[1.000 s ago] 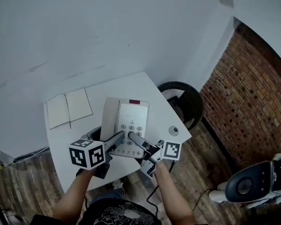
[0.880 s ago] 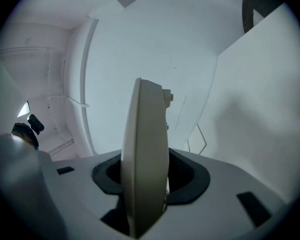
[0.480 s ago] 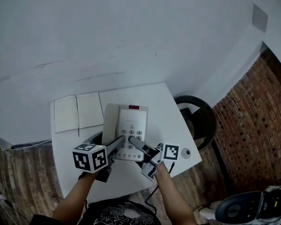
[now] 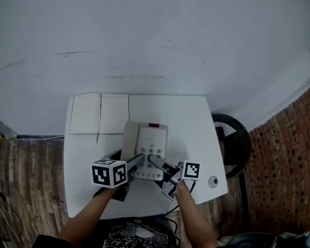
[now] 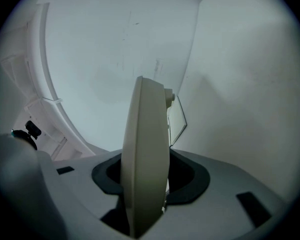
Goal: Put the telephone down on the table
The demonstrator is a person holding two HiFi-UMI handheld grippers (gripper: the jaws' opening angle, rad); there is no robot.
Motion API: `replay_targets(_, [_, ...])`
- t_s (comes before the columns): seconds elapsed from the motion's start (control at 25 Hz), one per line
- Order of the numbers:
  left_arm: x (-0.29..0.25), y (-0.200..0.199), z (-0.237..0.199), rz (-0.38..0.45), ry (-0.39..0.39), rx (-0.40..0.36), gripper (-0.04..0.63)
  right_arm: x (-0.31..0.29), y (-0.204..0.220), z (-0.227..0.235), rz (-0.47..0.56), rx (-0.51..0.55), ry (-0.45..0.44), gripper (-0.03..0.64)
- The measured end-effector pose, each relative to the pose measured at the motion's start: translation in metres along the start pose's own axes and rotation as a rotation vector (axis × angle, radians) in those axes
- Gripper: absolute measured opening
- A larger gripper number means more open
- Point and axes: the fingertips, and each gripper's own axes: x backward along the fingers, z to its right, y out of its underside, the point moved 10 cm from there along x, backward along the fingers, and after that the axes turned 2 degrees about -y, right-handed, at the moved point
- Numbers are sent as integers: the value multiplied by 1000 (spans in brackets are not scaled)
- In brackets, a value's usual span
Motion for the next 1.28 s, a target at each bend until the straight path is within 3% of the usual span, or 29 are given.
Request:
replay_targets(0.64, [-90, 18, 8, 8, -125, 190, 367, 22, -80, 65, -183, -80, 29, 183])
replay_targets(0.8, [-93, 22, 7, 40, -156, 225, 367, 16, -89, 70, -240, -65, 27, 183])
replay_targets(1.28, [-103, 23, 2, 45, -180, 244, 368, 12, -94, 63, -218, 79, 200, 183])
